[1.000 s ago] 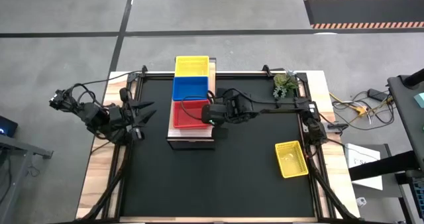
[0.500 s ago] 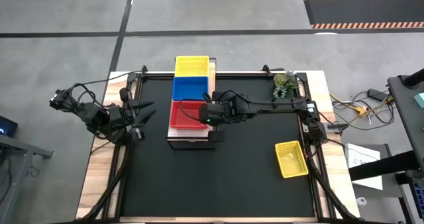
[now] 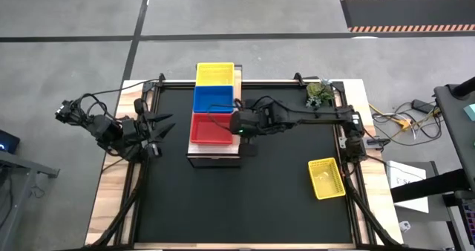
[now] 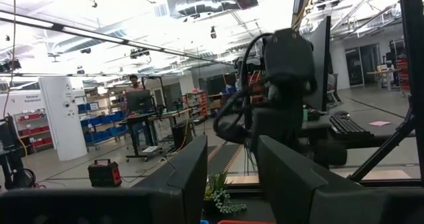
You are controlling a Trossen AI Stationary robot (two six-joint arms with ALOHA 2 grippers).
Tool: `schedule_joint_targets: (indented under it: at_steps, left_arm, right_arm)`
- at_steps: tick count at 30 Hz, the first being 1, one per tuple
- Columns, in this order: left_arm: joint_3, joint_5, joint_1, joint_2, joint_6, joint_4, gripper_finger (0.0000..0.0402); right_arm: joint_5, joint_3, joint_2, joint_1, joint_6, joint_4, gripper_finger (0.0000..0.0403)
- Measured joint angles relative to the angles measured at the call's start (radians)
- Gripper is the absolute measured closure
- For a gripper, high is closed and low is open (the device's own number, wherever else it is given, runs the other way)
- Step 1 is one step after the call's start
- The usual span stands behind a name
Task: Stack baskets on shelf by color
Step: Adjust the red bins on the shelf
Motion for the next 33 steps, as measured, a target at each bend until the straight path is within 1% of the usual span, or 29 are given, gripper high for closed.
schedule_joint_targets:
  at_steps: [1, 4, 5, 7, 9, 14, 24, 29, 33]
  left_arm:
    - [0.000, 0.000, 0.000, 0.000, 0.000, 0.000, 0.0283]
    - [0.000, 0.000, 0.000, -0.001, 0.000, 0.000, 0.0283]
    - [0.000, 0.000, 0.000, -0.001, 0.000, 0.000, 0.0283]
    - [0.000, 0.000, 0.000, -0.001, 0.000, 0.000, 0.0283]
    - [0.000, 0.000, 0.000, -0.002, 0.005, 0.000, 0.0283]
    - [0.000, 0.000, 0.000, -0.002, 0.018, 0.000, 0.0283]
    - [0.000, 0.000, 0.000, -0.002, 0.018, 0.000, 0.0283]
    - [0.000, 0.000, 0.000, -0.002, 0.019, 0.000, 0.0283]
    - [0.000, 0.000, 0.000, -0.002, 0.019, 0.000, 0.0283]
  right_arm:
    - [-0.030, 0.000, -0.010, 0.000, 0.003, -0.001, 0.0394]
    - [-0.215, -0.001, -0.027, 0.001, -0.012, 0.010, 0.0394]
    - [-0.261, -0.003, -0.027, 0.001, -0.023, 0.029, 0.0394]
    - [-0.335, -0.018, -0.024, 0.003, -0.047, 0.072, 0.0394]
    - [-0.381, -0.041, -0.017, 0.004, -0.069, 0.129, 0.0394]
    - [-0.383, -0.096, -0.009, 0.003, -0.100, 0.213, 0.0394]
    - [-0.372, -0.114, -0.009, -0.006, -0.107, 0.234, 0.0394]
    - [-0.317, -0.115, -0.009, -0.008, -0.114, 0.232, 0.0394]
    - [-0.312, -0.116, -0.009, -0.009, -0.116, 0.231, 0.0394]
